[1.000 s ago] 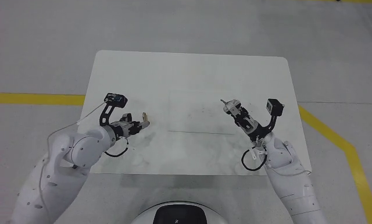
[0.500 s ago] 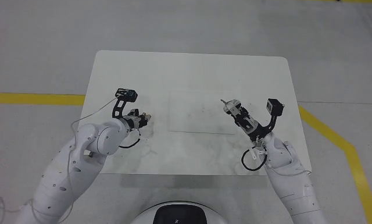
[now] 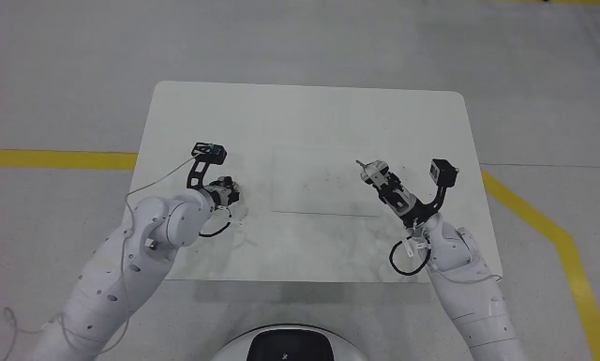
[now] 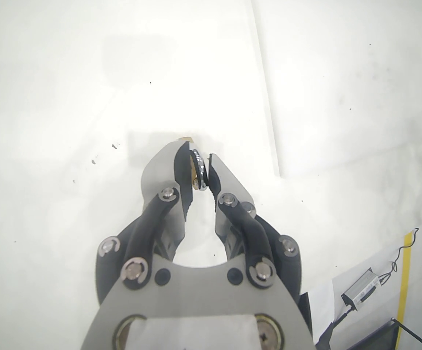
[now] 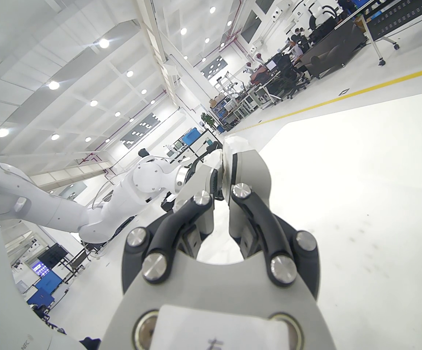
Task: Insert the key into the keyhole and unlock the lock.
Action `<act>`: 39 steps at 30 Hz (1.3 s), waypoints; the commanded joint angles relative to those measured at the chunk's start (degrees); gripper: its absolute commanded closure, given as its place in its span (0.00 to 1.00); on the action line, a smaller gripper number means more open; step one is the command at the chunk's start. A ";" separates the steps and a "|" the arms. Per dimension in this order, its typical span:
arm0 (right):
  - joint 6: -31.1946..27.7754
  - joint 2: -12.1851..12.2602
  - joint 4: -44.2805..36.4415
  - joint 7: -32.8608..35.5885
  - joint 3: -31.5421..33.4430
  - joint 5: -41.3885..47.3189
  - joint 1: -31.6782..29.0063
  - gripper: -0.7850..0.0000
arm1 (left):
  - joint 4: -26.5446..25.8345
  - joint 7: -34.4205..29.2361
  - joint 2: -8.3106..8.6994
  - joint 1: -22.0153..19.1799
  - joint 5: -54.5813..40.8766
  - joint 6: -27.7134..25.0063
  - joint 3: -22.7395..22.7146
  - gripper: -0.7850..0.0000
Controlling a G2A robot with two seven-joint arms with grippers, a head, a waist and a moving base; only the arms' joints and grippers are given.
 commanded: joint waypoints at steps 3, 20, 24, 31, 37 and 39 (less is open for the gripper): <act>0.00 0.00 0.00 0.00 0.00 0.00 0.00 1.00 | 0.27 -1.05 -0.05 -0.42 2.25 -0.18 0.18 1.00; 0.00 0.00 0.00 0.00 0.00 0.00 0.00 1.00 | -1.14 -0.35 -0.85 -0.40 3.49 -3.34 0.10 1.00; 0.00 0.00 0.00 0.00 0.00 0.00 0.00 1.00 | -0.64 1.55 -0.62 1.66 -13.37 -10.22 -6.90 1.00; 0.00 0.00 0.00 0.00 0.00 0.00 0.00 1.00 | -0.75 2.38 0.04 4.95 -29.18 -19.17 -14.90 1.00; 0.00 0.00 0.00 0.00 0.00 0.00 0.00 1.00 | 6.52 -3.21 0.47 7.98 -48.53 -26.93 -20.35 1.00; 0.00 0.00 0.00 0.00 0.00 0.00 0.00 1.00 | 6.98 -4.00 0.58 8.21 -48.65 -27.28 -20.68 1.00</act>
